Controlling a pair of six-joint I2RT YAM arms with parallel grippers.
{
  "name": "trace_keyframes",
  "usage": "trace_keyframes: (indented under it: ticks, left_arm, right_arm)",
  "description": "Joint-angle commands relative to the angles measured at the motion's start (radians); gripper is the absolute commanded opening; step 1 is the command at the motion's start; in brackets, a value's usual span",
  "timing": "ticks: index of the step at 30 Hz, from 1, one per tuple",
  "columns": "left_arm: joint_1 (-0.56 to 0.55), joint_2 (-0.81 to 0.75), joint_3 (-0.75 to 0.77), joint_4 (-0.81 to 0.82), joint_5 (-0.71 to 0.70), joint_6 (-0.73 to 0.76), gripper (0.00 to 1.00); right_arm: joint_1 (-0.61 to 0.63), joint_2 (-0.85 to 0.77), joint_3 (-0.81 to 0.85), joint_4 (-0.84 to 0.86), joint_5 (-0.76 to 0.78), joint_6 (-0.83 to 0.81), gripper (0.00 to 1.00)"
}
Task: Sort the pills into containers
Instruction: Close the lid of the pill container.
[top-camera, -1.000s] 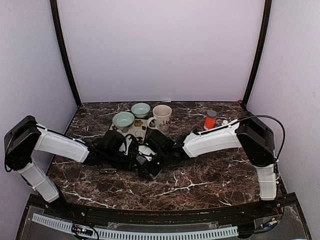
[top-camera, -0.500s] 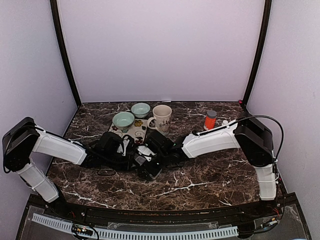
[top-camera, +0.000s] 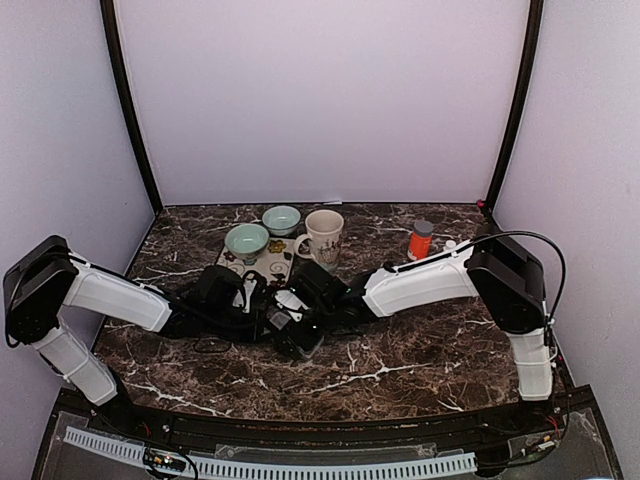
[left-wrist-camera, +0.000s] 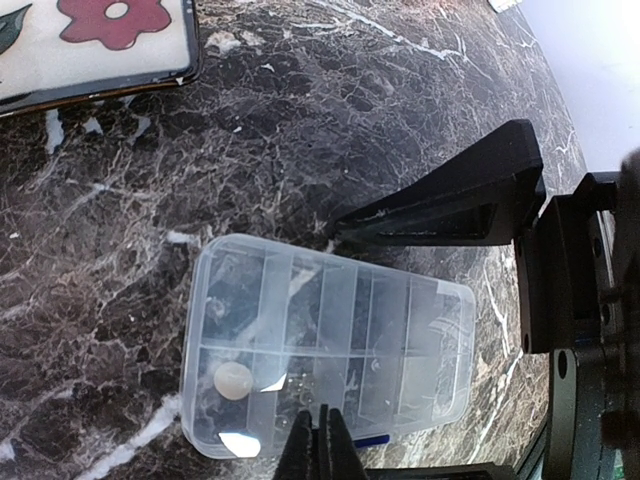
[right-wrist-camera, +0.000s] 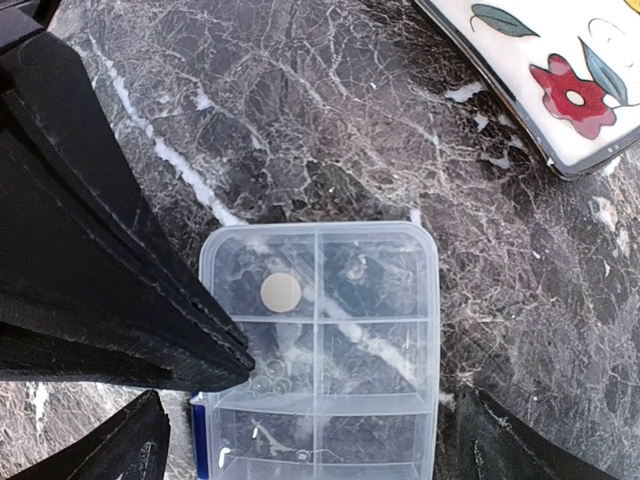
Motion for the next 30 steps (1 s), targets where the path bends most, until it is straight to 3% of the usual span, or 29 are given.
trace_keyframes:
  ticks: [1,22,30]
  left_arm:
    - [0.005,0.009,-0.040,-0.107,-0.005,-0.008,0.00]
    - [0.005,0.022,-0.024,-0.113,-0.007,-0.014,0.00]
    - [0.005,0.019,-0.024,-0.115,-0.015,-0.018,0.00]
  right_arm:
    - [0.009,0.019,-0.028,0.030,-0.017,0.017,1.00]
    - [-0.050,-0.048,-0.171,0.221,-0.185,0.214,1.00]
    - [-0.053,-0.038,-0.167,0.193,-0.167,0.158,1.00]
